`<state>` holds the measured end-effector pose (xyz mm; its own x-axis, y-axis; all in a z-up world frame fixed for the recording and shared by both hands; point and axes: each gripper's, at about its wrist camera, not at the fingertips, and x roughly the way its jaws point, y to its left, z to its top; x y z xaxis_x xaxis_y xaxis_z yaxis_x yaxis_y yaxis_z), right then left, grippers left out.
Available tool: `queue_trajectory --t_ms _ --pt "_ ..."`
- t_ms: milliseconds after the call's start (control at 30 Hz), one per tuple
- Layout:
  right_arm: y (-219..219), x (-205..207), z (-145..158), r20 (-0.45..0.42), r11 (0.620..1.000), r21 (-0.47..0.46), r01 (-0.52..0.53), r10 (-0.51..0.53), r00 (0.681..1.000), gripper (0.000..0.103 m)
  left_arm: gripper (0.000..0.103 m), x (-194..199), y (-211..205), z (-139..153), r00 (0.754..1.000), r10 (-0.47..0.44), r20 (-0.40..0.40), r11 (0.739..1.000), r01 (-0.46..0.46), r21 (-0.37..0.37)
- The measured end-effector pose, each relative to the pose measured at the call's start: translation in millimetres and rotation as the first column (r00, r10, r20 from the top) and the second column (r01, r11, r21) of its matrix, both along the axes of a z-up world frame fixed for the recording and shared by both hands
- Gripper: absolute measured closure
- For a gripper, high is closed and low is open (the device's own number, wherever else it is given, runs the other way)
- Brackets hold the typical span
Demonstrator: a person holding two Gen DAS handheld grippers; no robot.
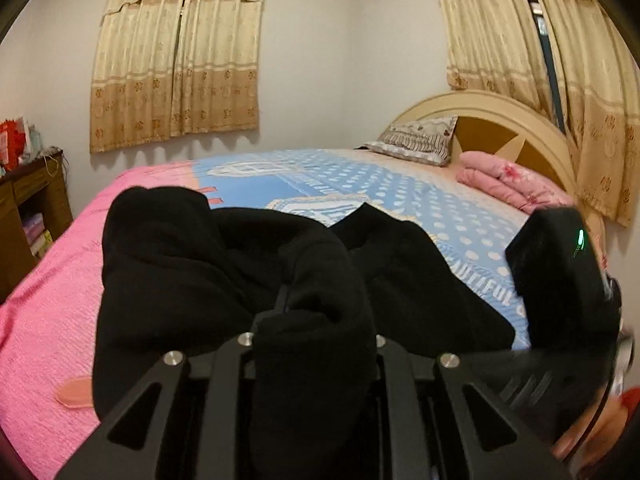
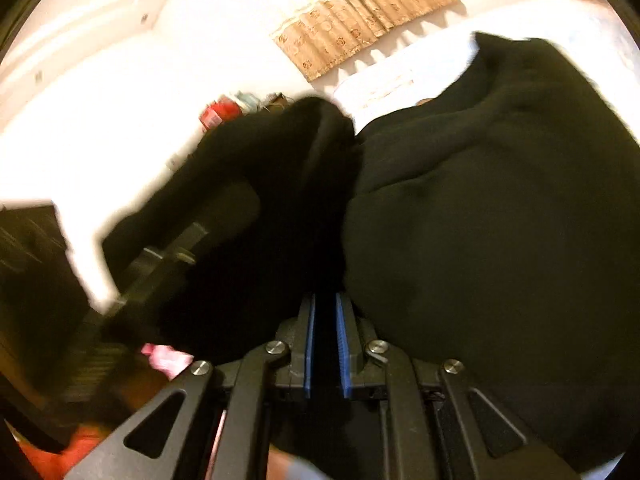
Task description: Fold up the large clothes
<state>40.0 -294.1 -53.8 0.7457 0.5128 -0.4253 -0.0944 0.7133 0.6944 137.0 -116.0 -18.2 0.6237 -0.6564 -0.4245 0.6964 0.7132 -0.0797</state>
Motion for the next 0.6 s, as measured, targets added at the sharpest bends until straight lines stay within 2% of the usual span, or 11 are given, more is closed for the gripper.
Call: queue_trajectory --t_ms 100,167,200,233,300,400,467,500,533,567,600 --pt "-26.1 2.3 13.4 0.017 0.992 0.125 -0.017 0.015 1.0 0.09 0.084 0.7 8.1 -0.9 1.0 -0.004 -0.017 0.999 0.003 -0.039" --pt "-29.9 14.2 25.5 0.028 0.986 0.16 -0.043 0.039 0.999 0.057 0.084 -3.3 9.0 0.8 1.0 -0.004 -0.017 0.999 0.003 -0.049" --pt "-27.1 22.6 33.5 0.052 0.985 0.159 -0.065 0.057 0.997 0.017 0.084 -4.1 7.4 0.9 1.0 -0.004 -0.014 0.999 0.003 -0.044" --pt "-24.2 29.0 40.0 0.079 0.984 0.156 -0.081 0.069 0.994 0.006 0.084 -4.1 2.7 0.8 1.0 -0.005 -0.008 0.999 0.005 -0.037" --pt "-15.6 52.1 47.6 0.091 0.981 0.154 -0.12 0.107 0.99 0.006 0.084 -6.7 2.0 -0.7 1.0 -0.01 0.005 1.0 0.01 -0.026" --pt "-0.6 95.9 32.5 -0.059 0.982 0.116 -0.149 0.156 0.986 0.006 0.084 -6.5 0.5 -1.7 1.0 -0.014 0.011 1.0 0.014 -0.028" --pt "7.6 111.3 21.1 -0.077 0.985 0.088 -0.149 0.156 0.985 0.007 0.084 -8.1 0.4 -3.0 1.0 -0.013 0.018 1.0 0.014 -0.02" --pt "11.2 113.8 20.0 -0.057 0.984 0.076 -0.159 0.163 0.985 0.033 0.084 -8.3 -0.6 -2.5 1.0 -0.01 0.017 1.0 0.01 -0.016" --pt "15.6 118.1 17.9 -0.062 0.981 0.073 -0.18 0.184 0.981 0.069 0.084 -6.9 -2.9 -1.9 1.0 -0.004 0.005 1.0 0.004 -0.003" --pt "18.2 120.1 16.6 -0.07 0.978 0.093 -0.189 0.196 0.978 0.07 0.084 -7.5 -3.6 0.5 1.0 0.002 0.014 1.0 -0.002 -0.001" --pt "17.4 118.9 21.8 -0.044 0.975 0.088 -0.202 0.206 0.978 0.079 0.084 -8.6 -4.2 3.3 1.0 0.002 0.018 1.0 -0.002 -0.001"
